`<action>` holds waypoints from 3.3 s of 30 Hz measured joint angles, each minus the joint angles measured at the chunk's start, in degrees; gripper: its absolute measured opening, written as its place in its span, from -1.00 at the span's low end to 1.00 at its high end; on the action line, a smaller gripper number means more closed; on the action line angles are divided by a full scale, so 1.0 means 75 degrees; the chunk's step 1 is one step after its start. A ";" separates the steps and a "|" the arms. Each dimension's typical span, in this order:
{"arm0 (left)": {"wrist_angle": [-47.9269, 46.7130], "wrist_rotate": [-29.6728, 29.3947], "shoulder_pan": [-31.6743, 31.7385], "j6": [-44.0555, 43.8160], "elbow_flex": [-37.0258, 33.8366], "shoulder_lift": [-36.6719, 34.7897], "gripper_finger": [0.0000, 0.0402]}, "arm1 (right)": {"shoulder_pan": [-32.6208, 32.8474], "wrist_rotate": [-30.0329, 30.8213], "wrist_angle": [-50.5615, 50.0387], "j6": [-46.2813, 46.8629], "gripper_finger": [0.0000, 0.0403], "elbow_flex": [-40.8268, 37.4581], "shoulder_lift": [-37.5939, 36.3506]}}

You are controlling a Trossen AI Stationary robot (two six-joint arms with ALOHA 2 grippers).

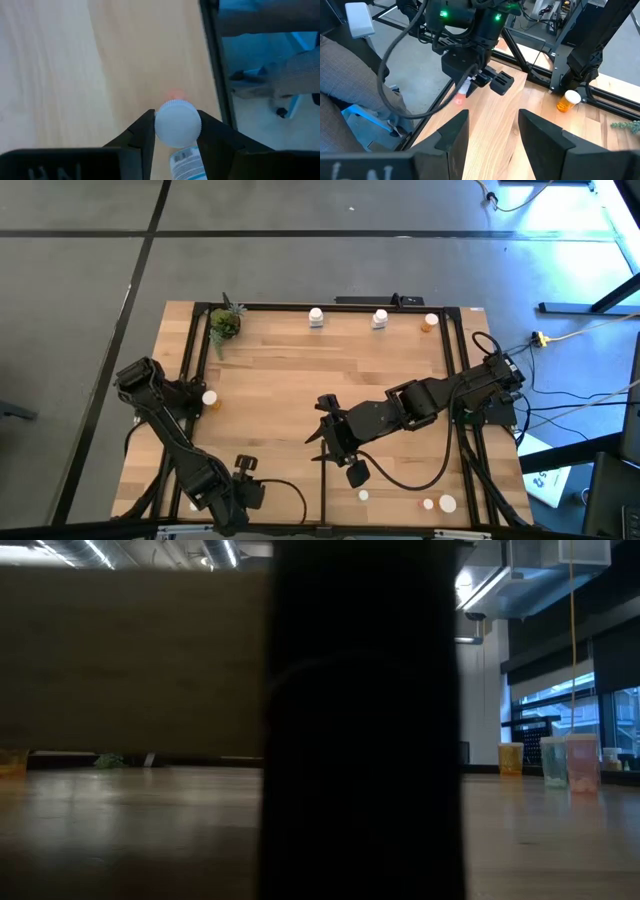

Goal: Pick and place medicine bottles onto shelf by color
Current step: Put the top left pink pill bottle on the shelf

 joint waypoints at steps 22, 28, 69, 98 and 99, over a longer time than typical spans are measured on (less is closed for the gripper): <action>-0.0024 -0.0060 0.0070 0.0581 0.0007 0.0155 -0.42 | 0.0000 -0.0002 0.0003 -0.0020 -0.14 0.0000 0.0000; -0.0045 -0.0032 0.0073 0.0605 0.0014 0.0279 -0.42 | 0.0000 -0.0351 -0.0017 -0.0085 -0.14 0.0000 0.0000; -0.0151 0.0053 0.0058 0.0578 0.0006 0.0350 -0.42 | 0.0029 -0.1679 -0.0050 0.0024 -0.14 0.0000 0.0000; -0.0094 0.0071 0.0111 0.0558 -0.0003 0.0350 -0.34 | 0.0027 -0.1676 -0.0047 0.0031 -0.14 0.0000 0.0000; -0.0087 0.0085 0.0111 0.0551 -0.0003 0.0350 -0.32 | 0.0029 -0.1676 -0.0047 0.0032 -0.14 0.0000 0.0000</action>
